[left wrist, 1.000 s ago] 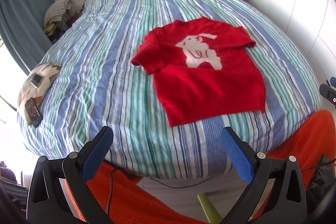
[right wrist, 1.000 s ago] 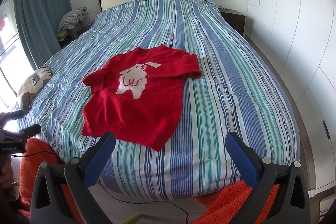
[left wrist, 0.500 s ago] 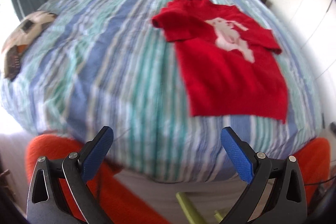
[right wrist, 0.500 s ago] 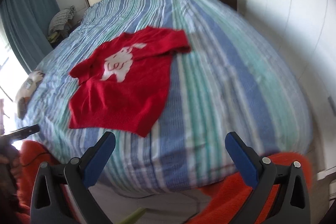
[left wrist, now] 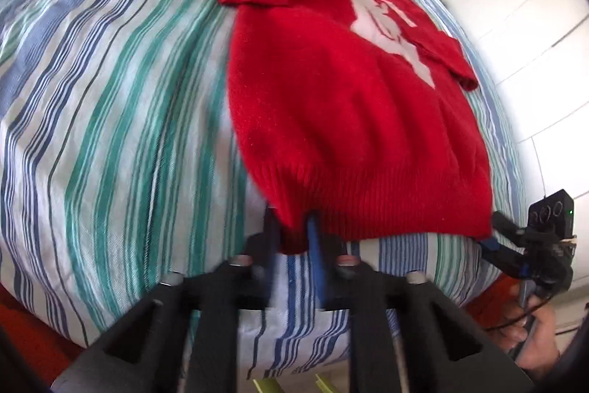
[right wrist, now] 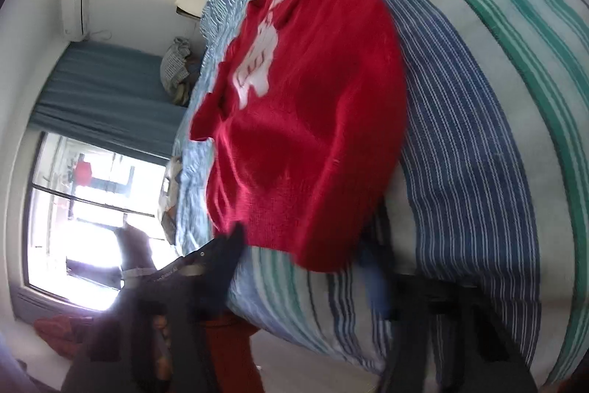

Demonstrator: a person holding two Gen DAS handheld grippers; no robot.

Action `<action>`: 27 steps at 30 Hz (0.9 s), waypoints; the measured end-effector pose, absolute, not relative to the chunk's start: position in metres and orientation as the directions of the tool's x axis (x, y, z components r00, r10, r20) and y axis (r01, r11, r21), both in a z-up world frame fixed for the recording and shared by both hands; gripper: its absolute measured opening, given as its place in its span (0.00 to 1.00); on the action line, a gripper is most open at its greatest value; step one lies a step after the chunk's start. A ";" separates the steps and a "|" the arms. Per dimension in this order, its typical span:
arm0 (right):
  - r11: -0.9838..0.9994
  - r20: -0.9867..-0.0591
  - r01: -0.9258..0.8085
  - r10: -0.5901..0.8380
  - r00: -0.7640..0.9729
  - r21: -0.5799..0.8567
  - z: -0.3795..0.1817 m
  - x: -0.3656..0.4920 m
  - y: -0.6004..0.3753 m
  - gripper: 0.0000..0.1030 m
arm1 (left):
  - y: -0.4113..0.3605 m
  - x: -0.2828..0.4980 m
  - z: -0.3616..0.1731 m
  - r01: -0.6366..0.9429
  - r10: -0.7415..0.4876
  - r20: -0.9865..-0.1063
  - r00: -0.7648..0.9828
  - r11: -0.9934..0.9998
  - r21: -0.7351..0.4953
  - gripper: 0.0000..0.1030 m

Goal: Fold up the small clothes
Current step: 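Grasp the sweater hem with both grippers and pull it straight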

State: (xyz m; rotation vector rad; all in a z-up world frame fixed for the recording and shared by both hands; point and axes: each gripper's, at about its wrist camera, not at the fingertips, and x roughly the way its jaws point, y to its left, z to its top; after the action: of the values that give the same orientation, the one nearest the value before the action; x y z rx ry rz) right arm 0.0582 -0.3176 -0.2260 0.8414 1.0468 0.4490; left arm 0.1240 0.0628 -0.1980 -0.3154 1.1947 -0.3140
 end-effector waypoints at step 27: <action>0.795 -0.755 0.121 0.499 0.425 0.594 -0.209 0.036 -0.322 0.26 | 0.083 0.111 -0.191 0.033 -0.270 -0.897 0.351 0.961 -0.276 0.06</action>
State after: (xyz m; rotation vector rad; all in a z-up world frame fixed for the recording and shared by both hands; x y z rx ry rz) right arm 0.0360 -0.3222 -0.2093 0.6386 1.1247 0.2571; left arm 0.1108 0.0835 -0.1913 -0.2249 1.1992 -0.1982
